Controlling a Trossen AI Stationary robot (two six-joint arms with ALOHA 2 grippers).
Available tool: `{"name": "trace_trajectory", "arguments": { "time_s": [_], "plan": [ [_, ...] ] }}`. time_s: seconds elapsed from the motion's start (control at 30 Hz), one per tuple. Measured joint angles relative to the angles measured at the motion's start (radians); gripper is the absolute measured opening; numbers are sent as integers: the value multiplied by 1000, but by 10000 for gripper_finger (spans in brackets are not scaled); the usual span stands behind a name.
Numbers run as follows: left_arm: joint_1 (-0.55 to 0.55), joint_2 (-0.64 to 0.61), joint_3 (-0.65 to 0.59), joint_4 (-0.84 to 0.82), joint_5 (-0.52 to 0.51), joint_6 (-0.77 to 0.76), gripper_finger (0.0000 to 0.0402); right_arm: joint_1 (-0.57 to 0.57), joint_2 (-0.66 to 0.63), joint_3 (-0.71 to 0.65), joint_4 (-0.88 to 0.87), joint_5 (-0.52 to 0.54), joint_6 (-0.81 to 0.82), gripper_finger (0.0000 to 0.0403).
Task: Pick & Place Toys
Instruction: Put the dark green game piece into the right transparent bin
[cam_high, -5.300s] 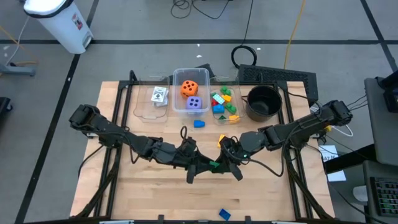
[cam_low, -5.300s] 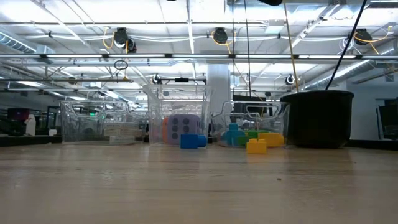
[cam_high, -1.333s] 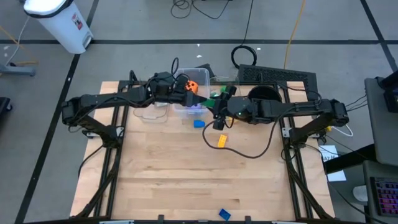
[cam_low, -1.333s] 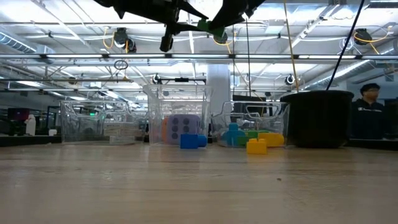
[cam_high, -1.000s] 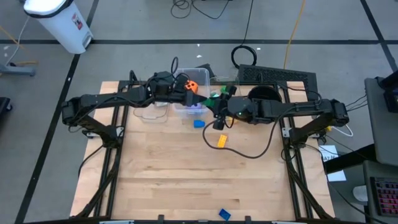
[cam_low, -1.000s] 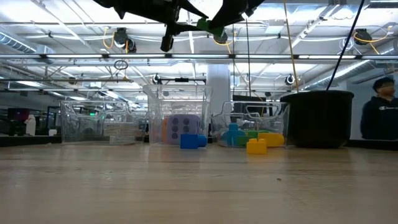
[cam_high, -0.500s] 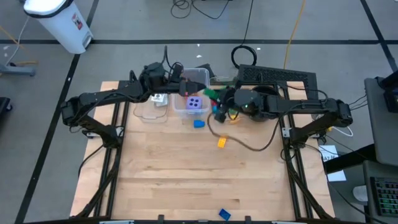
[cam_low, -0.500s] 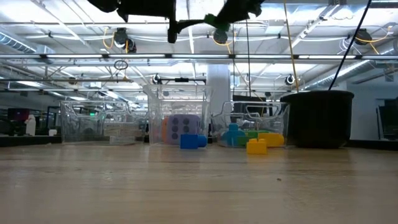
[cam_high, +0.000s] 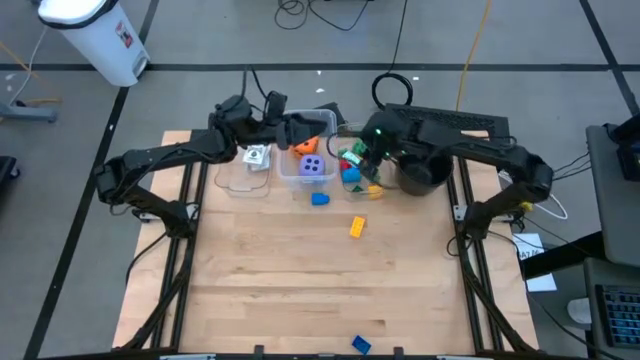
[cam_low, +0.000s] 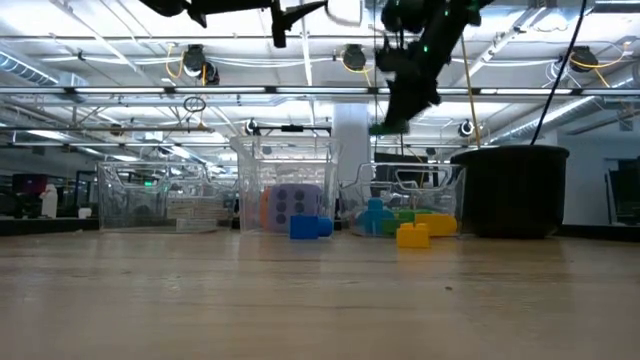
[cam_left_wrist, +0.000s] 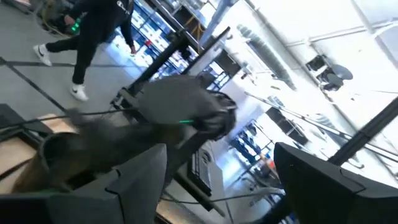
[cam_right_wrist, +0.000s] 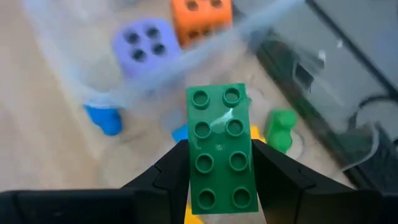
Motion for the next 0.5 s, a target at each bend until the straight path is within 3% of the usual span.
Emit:
{"name": "trace_trajectory", "arguments": {
  "time_s": [0.2,0.5],
  "plan": [
    [-9,0,0,-5,54,-6,303,-80,109,-1,-5,-48,22,135],
    [-64,0,0,-2,60,13,303,-90,238,-2,25,-67,58,135]
  ]
}}
